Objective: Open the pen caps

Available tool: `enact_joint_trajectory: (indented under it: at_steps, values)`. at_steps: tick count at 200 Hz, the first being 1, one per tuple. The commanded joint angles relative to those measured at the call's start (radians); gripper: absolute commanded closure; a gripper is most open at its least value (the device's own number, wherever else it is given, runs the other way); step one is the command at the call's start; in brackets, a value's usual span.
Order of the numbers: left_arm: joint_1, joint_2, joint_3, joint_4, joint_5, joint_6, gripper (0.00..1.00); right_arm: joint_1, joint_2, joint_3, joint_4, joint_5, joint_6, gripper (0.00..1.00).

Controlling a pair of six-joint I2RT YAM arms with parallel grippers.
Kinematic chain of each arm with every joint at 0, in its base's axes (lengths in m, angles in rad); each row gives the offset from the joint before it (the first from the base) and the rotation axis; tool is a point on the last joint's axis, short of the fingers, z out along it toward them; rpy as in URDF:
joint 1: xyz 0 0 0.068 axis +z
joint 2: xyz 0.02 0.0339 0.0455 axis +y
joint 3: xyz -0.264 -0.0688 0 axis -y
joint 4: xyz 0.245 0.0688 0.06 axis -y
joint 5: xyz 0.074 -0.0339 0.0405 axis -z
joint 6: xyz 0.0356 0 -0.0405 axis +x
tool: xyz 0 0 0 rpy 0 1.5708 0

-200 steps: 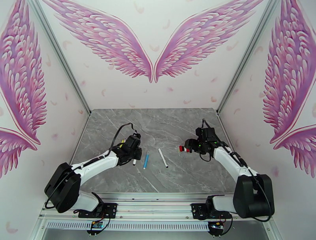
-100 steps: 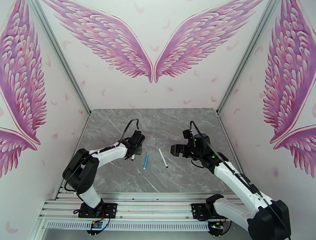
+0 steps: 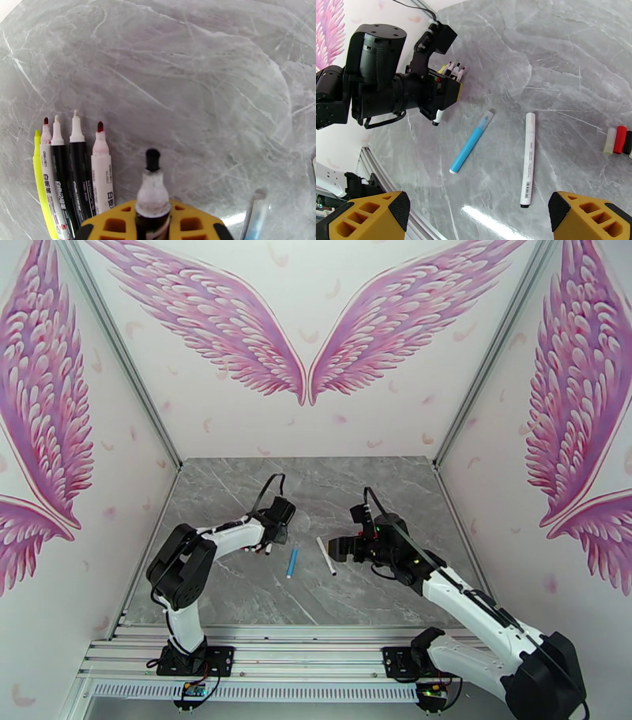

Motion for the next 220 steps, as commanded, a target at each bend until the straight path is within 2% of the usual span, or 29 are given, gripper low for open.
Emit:
enact_joint_trajectory:
  at_steps: [1,94,220]
  values:
    - [0.004,0.032,0.048,-0.031,-0.041,0.012,0.98,0.018,0.011,0.005,0.02,0.031,0.009,0.01]
    - [0.005,0.09,0.07,-0.032,-0.093,0.005,0.94,0.057,0.044,0.0,0.02,0.059,0.012,0.01]
    - [0.014,0.126,0.133,-0.056,-0.122,0.012,0.75,0.094,0.057,0.009,-0.009,0.102,0.008,0.01]
